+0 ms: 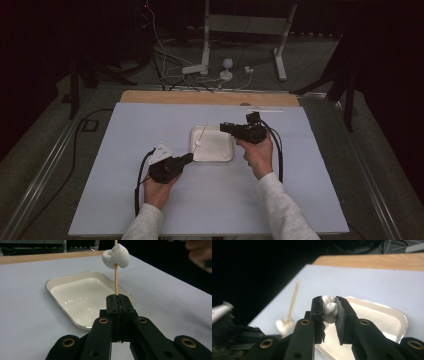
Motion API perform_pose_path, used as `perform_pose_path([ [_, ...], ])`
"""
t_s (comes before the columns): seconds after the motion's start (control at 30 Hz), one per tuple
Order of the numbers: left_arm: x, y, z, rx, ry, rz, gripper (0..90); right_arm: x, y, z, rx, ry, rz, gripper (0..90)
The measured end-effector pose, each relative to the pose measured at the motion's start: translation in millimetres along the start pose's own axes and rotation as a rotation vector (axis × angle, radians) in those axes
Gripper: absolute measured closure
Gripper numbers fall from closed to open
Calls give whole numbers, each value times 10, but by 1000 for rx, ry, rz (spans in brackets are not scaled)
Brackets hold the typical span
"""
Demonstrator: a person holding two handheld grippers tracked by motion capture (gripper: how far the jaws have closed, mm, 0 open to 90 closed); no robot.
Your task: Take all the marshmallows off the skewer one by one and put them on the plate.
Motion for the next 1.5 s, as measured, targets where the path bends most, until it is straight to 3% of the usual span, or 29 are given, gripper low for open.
perform_pose_path([
  [0.43, 22, 1, -23, -9, -8, 4, 900, 136, -290, -232, -102, -76, 26, 769],
  [0.6, 21, 1, -25, -9, -6, 7, 900, 212, -386, -307, -143, -99, 14, 755],
  [0.67, 16, 1, -25, -10, -7, 9, 900, 251, -424, -335, -162, -107, 3, 702],
  [0.77, 6, 2, -24, -9, -4, 13, 900, 303, -469, -374, -189, -123, -19, 469],
  [0.9, -8, 6, -19, -8, 6, 17, 900, 316, -476, -380, -188, -105, -34, 326],
  [1.03, -13, 9, -18, -7, 8, 20, 900, 250, -437, -342, -161, -70, -21, 248],
  [1.2, -5, 12, -22, -7, 9, 21, 900, 109, -388, -289, -138, -12, -2, 227],
  [1.5, 18, 18, -28, -6, 4, 20, 900, -59, -342, -238, -107, 47, 7, 206],
])
Point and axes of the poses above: each handheld gripper's, and its own axes: z roughly backward along the jaws, y roughly out of its top, x roughly to its right, the point moved 7 cm from there along -z, roughly forward along the jaws, and after that the axes turned 9 degrees about y, right-handed, at the moved point
